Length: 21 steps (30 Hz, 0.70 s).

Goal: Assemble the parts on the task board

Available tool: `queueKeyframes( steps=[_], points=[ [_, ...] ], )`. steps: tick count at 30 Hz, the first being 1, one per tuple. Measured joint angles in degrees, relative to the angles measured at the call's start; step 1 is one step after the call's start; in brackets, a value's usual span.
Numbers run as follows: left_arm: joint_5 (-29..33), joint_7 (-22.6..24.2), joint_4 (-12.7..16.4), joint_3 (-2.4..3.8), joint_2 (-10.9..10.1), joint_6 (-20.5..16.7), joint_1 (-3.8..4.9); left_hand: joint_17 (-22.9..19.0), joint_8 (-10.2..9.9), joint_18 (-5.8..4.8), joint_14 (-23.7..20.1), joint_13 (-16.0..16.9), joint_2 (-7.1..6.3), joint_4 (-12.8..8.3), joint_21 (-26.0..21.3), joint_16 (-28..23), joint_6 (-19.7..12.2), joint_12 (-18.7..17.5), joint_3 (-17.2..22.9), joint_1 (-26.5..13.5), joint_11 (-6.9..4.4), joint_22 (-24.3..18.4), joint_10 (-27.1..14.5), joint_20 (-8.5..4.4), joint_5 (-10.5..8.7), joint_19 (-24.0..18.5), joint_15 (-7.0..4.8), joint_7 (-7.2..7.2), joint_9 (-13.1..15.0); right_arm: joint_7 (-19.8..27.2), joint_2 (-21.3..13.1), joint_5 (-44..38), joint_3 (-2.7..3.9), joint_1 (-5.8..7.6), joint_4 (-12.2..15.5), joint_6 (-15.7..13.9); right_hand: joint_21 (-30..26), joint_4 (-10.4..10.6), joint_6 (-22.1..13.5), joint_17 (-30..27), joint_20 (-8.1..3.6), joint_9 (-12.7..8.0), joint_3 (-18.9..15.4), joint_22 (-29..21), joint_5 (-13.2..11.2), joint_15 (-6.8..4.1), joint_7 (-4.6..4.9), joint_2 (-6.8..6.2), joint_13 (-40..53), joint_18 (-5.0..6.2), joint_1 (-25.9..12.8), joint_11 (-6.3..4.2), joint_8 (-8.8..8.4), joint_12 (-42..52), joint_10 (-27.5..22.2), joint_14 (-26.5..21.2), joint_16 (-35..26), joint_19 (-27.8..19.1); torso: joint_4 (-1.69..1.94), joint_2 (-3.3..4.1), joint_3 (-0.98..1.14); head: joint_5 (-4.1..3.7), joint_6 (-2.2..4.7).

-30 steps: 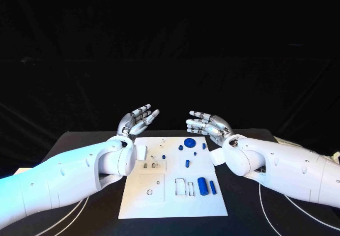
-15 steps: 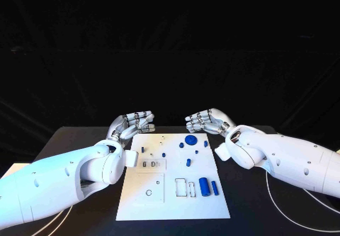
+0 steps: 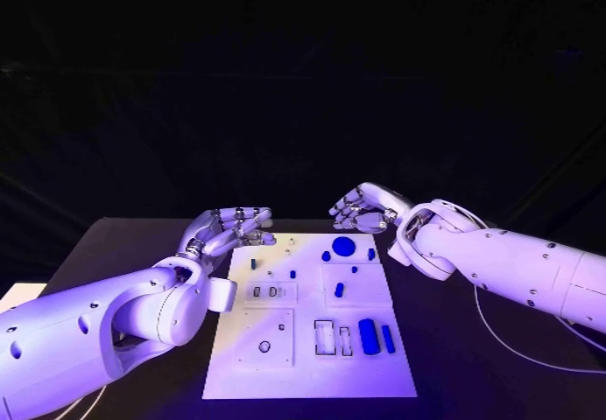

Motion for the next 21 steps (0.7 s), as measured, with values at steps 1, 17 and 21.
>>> queueKeyframes(
  steps=[1, 17, 21],
  points=[
    [0.0, -0.1, 0.6, 0.00, -0.3, 0.1, 0.05, 0.8, 0.3, 0.02, 1.1, 0.1, 0.00, -0.3, 0.5, 0.8, 1.0, 0.2, 0.0, 0.0, -0.36, 0.2, 1.3, -0.42, 0.00, 1.1, -0.34, -0.24, 0.1, -0.7, 0.1, -2.3, -0.01, 0.26, 0.0, 0.3, 2.5, 0.2, 1.6, 1.2, -1.66, 0.1, 0.2, 1.1, 0.2, -1.47, -0.79, -1.17, 0.3, -0.01, 0.1, -1.01, 0.00, 0.2, 2.8, 4.5, 1.6, 3.7, 0.12, 0.28, -0.04, -0.10, 0.10],
    [1.4, -0.4, 6.7, 0.13, -2.2, 1.3, 0.35, 1.7, 0.3, 0.01, 1.4, 0.1, 0.00, -0.4, 0.7, 1.4, 1.5, 0.2, 0.0, 0.0, -0.61, 0.3, 1.7, -0.81, 0.00, 1.7, -0.53, -0.38, 0.0, -9.2, 1.5, -25.2, 0.00, 2.51, 1.0, 9.8, 15.3, 2.7, 3.0, 13.3, -6.54, 0.0, -0.1, 7.2, 1.3, -5.00, -3.14, -4.86, 0.7, 0.01, -2.2, -3.45, -0.55, -1.4, 3.6, 11.5, 17.7, 16.5, 1.29, 4.04, -0.44, -1.23, 1.53],
    [1.7, -0.5, 7.1, 0.15, -2.6, 1.4, 0.37, 1.7, 0.2, 0.01, 1.4, 0.1, 0.00, -0.4, 0.7, 1.4, 1.5, 0.2, 0.0, 0.0, -0.61, 0.4, 1.7, -0.89, 0.00, 1.8, -0.53, -0.38, 0.0, -10.0, 2.0, -26.7, 0.00, 2.56, 0.7, 11.8, 17.0, 3.2, 3.0, 15.6, -6.46, 0.0, 0.5, 8.2, 1.3, -5.00, -3.11, -4.86, 0.4, 0.01, -2.2, -3.26, -0.55, -1.4, 2.4, 11.5, 20.9, 17.3, 1.33, 4.64, -0.46, -1.30, 1.68]
  ],
)
